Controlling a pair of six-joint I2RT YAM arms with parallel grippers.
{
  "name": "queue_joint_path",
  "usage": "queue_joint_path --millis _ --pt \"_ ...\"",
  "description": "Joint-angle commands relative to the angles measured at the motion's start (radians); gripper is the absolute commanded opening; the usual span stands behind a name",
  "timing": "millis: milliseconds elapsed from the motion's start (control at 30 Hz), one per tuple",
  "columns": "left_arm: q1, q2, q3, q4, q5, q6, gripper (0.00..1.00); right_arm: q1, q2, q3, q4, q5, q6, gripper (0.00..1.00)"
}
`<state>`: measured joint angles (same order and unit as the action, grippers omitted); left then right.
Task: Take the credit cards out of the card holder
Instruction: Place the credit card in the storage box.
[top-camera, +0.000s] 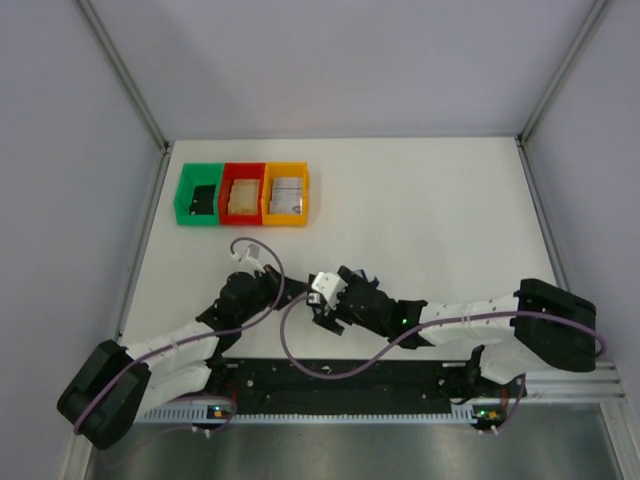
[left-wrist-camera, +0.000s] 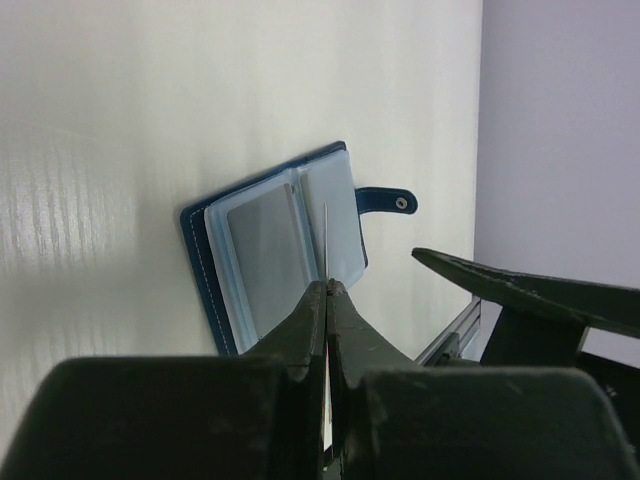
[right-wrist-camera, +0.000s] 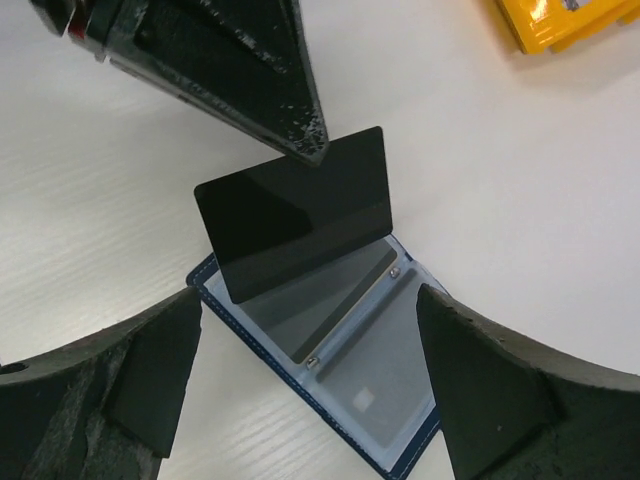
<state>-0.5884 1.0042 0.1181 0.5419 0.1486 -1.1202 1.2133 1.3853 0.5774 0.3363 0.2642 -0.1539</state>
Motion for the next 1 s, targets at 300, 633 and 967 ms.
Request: queue_joint_path --millis 300,633,967 --pt "0.002 -0.062 0.051 -0.026 0.012 -0.047 0.00 0.193 0.247 0.118 0.260 0.462 -0.262 0.82" --pt "-0.002 -0.079 0.046 -0.019 0.025 -0.078 0.00 0.213 0.347 0.114 0.423 0.593 -0.366 0.19" --pt "-0.002 -0.188 0.107 -0.114 -0.020 0.103 0.42 0.181 0.120 0.082 0.255 0.466 -0.235 0.00"
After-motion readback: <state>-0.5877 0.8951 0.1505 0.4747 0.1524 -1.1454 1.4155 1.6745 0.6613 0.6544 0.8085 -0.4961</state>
